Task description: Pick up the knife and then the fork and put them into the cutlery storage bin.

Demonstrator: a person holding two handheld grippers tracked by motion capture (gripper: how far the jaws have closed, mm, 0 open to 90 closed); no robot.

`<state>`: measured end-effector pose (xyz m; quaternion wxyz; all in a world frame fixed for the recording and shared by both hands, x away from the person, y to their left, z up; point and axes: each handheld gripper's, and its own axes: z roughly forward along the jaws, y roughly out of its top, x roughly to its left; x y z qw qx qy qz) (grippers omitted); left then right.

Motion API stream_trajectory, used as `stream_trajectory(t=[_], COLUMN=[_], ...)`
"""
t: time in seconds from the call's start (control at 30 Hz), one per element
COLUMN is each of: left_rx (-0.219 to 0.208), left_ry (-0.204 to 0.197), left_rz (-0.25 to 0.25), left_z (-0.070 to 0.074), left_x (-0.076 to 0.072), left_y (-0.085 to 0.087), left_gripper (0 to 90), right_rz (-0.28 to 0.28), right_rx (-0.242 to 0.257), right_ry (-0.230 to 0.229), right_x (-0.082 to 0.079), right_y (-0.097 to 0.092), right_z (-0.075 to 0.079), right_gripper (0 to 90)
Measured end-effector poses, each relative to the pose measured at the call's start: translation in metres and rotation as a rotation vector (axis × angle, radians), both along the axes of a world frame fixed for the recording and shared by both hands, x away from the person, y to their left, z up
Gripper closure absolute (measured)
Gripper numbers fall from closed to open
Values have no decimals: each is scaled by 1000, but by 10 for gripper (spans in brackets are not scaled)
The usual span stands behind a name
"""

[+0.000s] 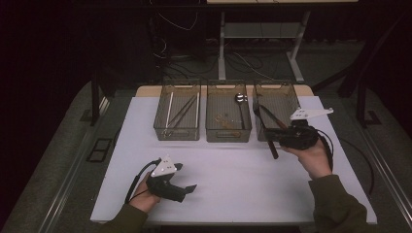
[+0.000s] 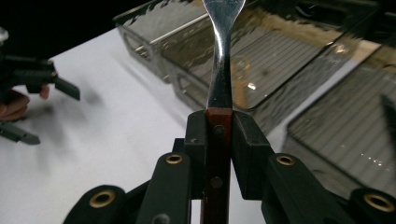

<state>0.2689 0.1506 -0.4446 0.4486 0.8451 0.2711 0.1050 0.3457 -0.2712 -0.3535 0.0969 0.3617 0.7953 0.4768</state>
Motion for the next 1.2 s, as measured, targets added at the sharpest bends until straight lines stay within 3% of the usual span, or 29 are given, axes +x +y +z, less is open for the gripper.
stream_trajectory(t=[0.3, 0.67, 0.93, 1.2], left_rx=[-5, -15, -20, -26], left_ry=[6, 6, 3, 5], left_rz=[7, 11, 7, 6], left_z=[0, -1, 0, 0], left_x=[0, -1, -1, -1], left_y=[-1, -2, -1, -2], left_gripper=[101, 101, 101, 101], right_rz=[-124, -258, -333, -330], right_rx=[-18, -51, -86, -156], right_ry=[-42, -66, -9, 80], right_x=[23, 67, 96, 105], right_y=[-23, -32, -31, -25], right_z=[14, 25, -1, -28], right_gripper=[775, 775, 774, 774])
